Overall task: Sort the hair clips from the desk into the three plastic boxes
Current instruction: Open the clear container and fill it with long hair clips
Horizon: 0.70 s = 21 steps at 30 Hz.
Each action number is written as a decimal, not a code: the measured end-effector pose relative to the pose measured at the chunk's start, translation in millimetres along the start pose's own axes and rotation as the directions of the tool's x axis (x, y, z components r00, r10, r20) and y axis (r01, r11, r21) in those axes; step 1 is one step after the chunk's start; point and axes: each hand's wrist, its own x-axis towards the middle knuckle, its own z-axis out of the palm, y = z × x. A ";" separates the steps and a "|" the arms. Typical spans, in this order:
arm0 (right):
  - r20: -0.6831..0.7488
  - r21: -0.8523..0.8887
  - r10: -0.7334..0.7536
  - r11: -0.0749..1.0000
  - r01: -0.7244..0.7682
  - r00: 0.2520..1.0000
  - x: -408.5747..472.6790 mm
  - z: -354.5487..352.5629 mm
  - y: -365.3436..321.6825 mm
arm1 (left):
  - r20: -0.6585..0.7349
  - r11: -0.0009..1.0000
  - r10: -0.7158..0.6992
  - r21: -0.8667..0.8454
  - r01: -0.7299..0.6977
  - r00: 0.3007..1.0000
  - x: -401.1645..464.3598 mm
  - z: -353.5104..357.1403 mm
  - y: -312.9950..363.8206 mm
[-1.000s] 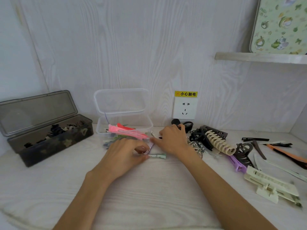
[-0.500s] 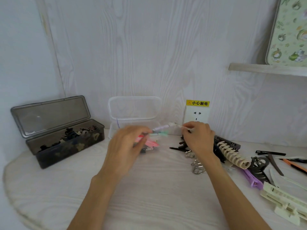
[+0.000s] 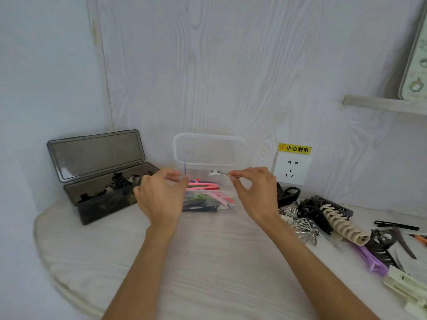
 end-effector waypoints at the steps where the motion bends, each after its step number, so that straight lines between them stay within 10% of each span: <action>1: 0.046 -0.027 -0.017 0.999 0.018 0.999 3.5 4.2 -3.8 | -0.007 1.000 -0.003 0.005 0.003 1.000 -1.4 0.0 0.2; 5: 0.418 -0.209 0.042 0.976 0.052 0.907 18.8 22.0 -19.0 | -0.035 0.994 0.089 0.064 -0.087 0.995 -5.9 -5.6 1.3; 13: 0.389 -0.033 0.300 0.950 -0.312 0.871 54.5 62.4 -62.3 | 0.083 0.980 -0.123 -0.147 0.134 0.989 -10.5 -5.7 -4.5; 21: 0.236 -0.279 0.300 0.932 -0.231 0.924 74.1 111.1 -79.9 | 0.025 0.950 -0.180 -0.255 0.180 0.983 -10.2 -0.3 -11.3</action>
